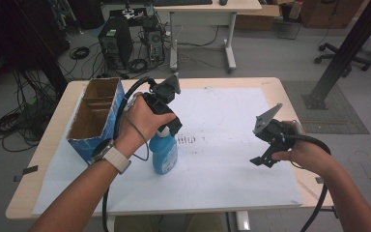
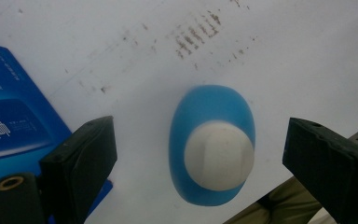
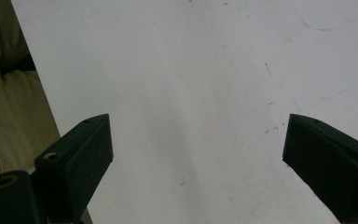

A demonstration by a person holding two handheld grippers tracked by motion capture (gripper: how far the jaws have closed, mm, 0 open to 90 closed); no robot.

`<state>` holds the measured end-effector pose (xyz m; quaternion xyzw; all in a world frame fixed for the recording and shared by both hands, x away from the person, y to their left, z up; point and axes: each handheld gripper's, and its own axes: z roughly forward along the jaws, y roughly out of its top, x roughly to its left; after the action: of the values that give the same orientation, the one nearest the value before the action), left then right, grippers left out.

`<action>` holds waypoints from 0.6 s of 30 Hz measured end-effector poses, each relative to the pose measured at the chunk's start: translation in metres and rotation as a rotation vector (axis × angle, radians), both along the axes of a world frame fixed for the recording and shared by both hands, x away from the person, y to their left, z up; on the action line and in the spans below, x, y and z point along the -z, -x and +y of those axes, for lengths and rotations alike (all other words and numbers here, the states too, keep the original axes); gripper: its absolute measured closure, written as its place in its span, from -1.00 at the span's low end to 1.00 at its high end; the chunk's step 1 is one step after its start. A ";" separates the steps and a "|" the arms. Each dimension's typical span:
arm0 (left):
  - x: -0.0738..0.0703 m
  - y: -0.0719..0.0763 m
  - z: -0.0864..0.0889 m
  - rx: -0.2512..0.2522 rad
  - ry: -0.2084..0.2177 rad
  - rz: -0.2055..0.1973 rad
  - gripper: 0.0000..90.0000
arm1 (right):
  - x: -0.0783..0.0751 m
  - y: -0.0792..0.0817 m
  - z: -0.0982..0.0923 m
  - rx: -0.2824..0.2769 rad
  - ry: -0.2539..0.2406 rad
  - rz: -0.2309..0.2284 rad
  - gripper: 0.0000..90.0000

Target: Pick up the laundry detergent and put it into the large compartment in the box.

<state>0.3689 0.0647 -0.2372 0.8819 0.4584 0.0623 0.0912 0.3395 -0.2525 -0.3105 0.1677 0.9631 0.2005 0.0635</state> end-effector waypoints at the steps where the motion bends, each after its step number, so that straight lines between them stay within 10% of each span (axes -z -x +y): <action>1: 0.001 0.000 0.000 -0.002 0.002 0.001 -0.77 | 0.000 0.000 0.000 -0.001 0.000 0.001 -0.81; 18: 0.016 0.002 -0.002 -0.005 0.004 0.009 -0.79 | 0.001 0.000 0.000 -0.002 0.000 0.003 -0.81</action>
<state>0.3668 0.0624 -0.2529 0.8809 0.4610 0.0577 0.0909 0.3392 -0.2526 -0.3113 0.1668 0.9634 0.2004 0.0619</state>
